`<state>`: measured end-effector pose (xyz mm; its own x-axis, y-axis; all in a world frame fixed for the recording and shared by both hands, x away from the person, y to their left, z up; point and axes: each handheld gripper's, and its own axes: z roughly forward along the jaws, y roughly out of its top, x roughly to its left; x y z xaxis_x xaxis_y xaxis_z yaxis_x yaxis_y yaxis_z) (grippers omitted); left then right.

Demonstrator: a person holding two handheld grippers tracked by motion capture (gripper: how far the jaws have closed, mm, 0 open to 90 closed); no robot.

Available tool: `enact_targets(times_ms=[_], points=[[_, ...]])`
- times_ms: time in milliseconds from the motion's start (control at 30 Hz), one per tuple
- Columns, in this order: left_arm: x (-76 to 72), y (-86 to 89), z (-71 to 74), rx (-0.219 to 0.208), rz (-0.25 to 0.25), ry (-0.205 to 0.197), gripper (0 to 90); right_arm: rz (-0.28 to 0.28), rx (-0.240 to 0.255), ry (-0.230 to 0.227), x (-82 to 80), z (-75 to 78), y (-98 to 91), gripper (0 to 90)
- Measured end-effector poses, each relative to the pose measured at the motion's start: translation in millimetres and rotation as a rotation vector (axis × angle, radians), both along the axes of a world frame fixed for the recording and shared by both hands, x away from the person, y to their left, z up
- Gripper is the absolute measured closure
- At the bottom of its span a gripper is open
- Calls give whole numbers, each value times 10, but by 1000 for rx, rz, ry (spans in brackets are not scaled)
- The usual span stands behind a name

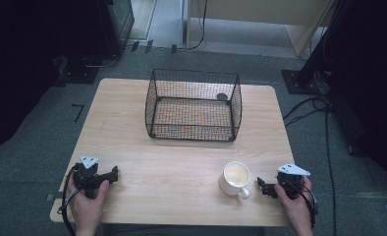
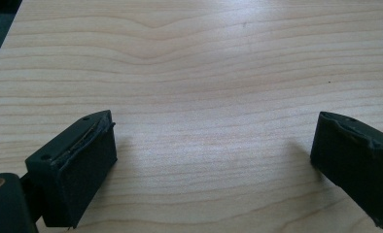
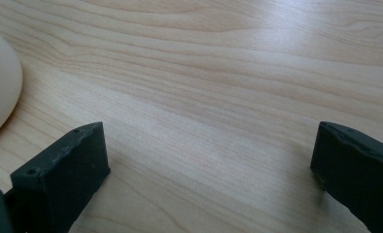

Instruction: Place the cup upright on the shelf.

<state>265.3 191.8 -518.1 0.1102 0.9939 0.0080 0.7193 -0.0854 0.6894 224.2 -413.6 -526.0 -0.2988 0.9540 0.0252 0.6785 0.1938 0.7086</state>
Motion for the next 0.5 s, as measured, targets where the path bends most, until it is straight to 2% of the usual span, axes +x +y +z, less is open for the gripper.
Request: enact_targets(times_ms=[167,200,233,333,367,433,500], points=[[0,0,0,0,0,0,26,0,21,-3,-30,20,-15,42],[0,0,0,1,0,0,26,8,65,-5,-53,37,-52,43],[0,0,0,1,0,0,26,8,65,-5,-53,37,-52,43],[0,0,0,0,0,0,26,31,140,-12,-99,104,-82,43],[1,0,0,1,0,0,26,51,147,-26,-122,151,-82,43],[1,-1,0,0,0,0,26,57,144,-30,-134,181,-76,43],[1,-1,0,0,0,-1,26,86,147,-39,-187,285,-45,43]])
